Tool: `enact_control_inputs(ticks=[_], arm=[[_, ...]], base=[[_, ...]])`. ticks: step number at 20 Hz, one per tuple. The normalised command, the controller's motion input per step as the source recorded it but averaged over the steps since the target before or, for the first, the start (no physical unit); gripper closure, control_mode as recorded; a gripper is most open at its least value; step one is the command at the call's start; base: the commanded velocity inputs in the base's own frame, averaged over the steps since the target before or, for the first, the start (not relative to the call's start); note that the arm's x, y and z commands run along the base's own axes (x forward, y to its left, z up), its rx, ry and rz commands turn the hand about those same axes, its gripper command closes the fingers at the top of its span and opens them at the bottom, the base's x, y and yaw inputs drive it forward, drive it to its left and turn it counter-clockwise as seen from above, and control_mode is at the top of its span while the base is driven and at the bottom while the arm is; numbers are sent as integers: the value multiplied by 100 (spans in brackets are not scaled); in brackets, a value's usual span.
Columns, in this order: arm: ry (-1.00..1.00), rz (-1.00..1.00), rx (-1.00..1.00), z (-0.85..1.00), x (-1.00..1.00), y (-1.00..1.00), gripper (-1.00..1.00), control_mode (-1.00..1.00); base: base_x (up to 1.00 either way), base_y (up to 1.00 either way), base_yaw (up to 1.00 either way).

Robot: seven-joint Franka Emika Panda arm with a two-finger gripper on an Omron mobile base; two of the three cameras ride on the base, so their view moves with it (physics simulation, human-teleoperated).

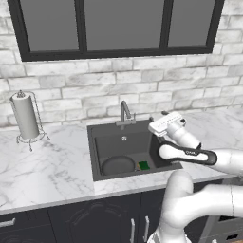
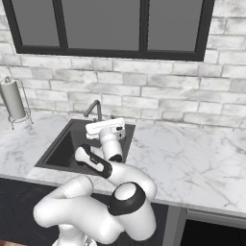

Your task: Pick the pan and sponge and place them into the sink. Then turn on the water.

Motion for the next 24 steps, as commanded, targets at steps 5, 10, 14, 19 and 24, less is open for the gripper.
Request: enact_control_inputs(ticks=[5,10,14,19,24], arm=[[4,-1,-4,-25,4,17,-100,-100],[1,-1,-2,-18,11,13,-100,-100],[0,-2,0,0,21,7,-100,-100],[6,-3,0,-5,23,7,-100,-100],[11,-1,-1,-18,26,5,-100,-100]], base=[[0,0,0],[0,0,0],[0,0,0],[0,0,0],[0,0,0]])
